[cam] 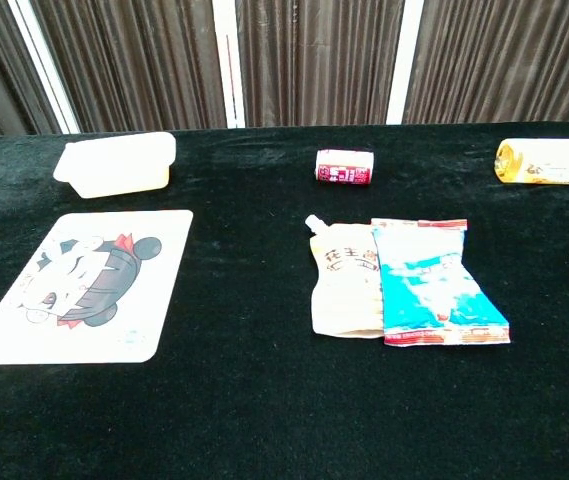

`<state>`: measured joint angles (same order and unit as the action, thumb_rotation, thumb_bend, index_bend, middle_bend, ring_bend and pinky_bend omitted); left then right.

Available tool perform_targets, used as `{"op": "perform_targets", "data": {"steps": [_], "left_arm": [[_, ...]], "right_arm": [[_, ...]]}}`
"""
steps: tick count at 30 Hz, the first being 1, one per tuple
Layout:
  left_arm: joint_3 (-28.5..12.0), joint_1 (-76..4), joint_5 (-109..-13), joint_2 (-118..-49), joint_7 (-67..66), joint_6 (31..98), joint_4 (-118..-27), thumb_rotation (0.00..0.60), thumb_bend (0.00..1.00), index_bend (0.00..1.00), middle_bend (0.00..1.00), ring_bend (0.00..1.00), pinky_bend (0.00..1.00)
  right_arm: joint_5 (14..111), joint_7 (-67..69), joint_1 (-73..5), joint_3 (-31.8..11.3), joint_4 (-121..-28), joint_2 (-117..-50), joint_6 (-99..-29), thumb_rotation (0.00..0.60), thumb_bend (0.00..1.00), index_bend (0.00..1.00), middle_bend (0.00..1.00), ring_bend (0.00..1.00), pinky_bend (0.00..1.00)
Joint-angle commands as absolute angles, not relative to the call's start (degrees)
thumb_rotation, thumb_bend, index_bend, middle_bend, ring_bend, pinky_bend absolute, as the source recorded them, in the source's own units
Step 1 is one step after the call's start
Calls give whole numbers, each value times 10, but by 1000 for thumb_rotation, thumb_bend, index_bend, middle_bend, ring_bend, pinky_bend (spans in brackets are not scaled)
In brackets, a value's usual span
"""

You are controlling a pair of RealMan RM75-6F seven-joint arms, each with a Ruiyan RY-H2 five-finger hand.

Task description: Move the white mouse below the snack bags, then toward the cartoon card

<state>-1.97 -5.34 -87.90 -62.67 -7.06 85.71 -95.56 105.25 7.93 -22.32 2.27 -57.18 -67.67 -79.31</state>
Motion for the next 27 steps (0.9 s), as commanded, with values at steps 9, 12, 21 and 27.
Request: {"op": "perform_targets", "data": {"steps": [9, 12, 21, 27], "left_arm": [[-44, -69, -821, -654, -103, 826, -931, 600, 0, 0, 0, 0, 0], [-44, -72, -818, -658, -109, 823, -928, 600, 0, 0, 0, 0, 0], [-40, -74, -819, -662, -114, 821, -930, 600, 0, 0, 0, 0, 0], [-36, -73, -827, -663, -119, 826, -933, 600, 0, 0, 0, 0, 0]], "right_arm": [[1157, 183, -327, 99, -234, -826, -742, 600, 0, 89, 64, 0, 35], [1153, 209, -322, 110, -183, -855, -733, 600, 0, 89, 65, 0, 30], [1139, 235, -308, 131, -117, -899, -731, 600, 0, 89, 64, 0, 23], [1123, 243, -303, 132, -102, -915, -714, 600, 0, 89, 65, 0, 21]]}}
